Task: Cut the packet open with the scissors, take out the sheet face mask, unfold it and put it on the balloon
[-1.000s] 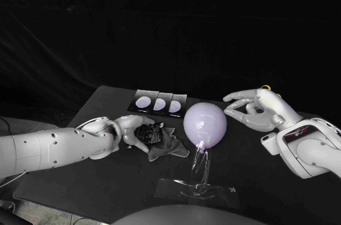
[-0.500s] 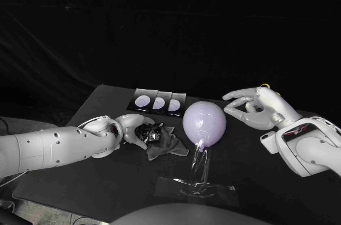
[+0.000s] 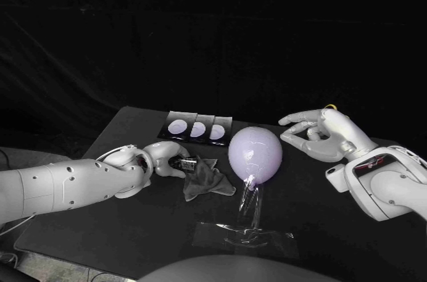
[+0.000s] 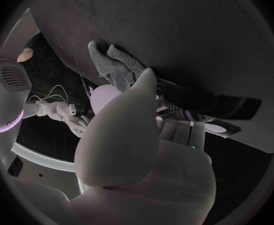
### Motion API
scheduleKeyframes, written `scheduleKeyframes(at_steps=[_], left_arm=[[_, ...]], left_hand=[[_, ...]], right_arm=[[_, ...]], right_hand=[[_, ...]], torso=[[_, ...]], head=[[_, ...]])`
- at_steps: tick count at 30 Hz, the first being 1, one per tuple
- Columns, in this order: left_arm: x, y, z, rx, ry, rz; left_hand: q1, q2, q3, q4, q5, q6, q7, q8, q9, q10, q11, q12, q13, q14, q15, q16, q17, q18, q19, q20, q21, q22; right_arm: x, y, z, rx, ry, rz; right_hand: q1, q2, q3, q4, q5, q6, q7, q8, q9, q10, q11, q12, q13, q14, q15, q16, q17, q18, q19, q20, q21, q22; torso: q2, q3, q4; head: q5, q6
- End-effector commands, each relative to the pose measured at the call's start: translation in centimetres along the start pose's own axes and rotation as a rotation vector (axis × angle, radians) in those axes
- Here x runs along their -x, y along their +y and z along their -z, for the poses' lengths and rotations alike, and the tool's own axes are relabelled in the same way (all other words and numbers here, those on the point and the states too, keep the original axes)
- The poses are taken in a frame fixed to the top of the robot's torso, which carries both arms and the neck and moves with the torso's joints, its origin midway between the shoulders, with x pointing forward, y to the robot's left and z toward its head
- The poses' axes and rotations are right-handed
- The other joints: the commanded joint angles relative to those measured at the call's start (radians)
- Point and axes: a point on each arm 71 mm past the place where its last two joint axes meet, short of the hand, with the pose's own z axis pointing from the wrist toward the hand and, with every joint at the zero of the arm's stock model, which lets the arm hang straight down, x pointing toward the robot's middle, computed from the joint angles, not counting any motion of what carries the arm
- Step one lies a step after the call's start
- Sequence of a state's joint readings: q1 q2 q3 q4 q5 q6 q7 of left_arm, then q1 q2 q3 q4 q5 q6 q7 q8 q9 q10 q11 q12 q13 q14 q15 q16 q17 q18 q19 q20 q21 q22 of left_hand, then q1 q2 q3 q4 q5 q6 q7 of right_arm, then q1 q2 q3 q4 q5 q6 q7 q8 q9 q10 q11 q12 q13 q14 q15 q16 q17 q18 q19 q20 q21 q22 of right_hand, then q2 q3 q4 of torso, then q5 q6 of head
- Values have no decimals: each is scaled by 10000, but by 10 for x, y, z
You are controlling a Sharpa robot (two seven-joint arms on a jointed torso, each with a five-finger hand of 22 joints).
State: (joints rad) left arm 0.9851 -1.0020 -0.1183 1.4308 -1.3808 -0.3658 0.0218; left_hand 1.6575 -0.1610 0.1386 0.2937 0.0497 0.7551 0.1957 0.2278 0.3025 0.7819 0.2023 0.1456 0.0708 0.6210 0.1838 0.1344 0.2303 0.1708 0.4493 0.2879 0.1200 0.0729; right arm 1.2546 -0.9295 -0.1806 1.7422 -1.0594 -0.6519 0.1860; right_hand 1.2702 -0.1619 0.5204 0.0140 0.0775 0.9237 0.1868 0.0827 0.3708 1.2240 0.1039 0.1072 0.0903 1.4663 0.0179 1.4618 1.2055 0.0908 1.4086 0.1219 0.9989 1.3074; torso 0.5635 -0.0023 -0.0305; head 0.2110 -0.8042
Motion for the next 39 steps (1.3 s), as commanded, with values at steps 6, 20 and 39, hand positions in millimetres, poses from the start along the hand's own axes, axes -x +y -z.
scheduleKeyframes(at_steps=[6, 20, 39], left_arm=[[-3, -3, 4, -569, 149, 1248], [22, 2, 4, -923, -748, 2413], [26, 14, -1, -425, -202, 2791]], left_hand=[[-356, 174, 149, 13, -14, 263, 381, 117, 8, 283, 200, -55, -47, 431, 175, 91, 54, -78, 162, 46, 13, -52], [14, 330, 1070, -32, -11, 193, 635, -4, -163, 393, 262, -315, -70, 639, 247, -4, -45, -235, 616, 37, 165, -56], [-835, -481, 2250, 34, 16, -1454, 974, -722, -850, -250, 480, -816, -86, 1188, 319, -150, -190, -420, 1903, 31, 552, -57]], right_arm=[[-1, 0, 0, -11, 82, -47], [-1, -3, -1, -49, 49, -21], [-1, -3, -2, -71, 51, -78]], right_hand=[[69, 19, 5, 53, 50, -42, 10, -36, -8, 100, -8, -51, 14, 304, 34, 1, -8, 66, -43, -21, 19, 1209], [62, 22, 18, 87, 92, -41, 9, -39, -10, 104, -10, -62, 18, 302, 33, -4, -19, 67, -46, -23, 13, 1211], [74, 18, 40, 111, 155, -42, 6, -44, -12, 108, -12, -76, 23, 299, 29, -9, -30, 72, -55, -25, -15, 1209]], torso=[[0, -8, 5], [0, -1, -4], [-1, -1, -2]], head=[[-98, 61], [-229, 211], [-274, 242]])
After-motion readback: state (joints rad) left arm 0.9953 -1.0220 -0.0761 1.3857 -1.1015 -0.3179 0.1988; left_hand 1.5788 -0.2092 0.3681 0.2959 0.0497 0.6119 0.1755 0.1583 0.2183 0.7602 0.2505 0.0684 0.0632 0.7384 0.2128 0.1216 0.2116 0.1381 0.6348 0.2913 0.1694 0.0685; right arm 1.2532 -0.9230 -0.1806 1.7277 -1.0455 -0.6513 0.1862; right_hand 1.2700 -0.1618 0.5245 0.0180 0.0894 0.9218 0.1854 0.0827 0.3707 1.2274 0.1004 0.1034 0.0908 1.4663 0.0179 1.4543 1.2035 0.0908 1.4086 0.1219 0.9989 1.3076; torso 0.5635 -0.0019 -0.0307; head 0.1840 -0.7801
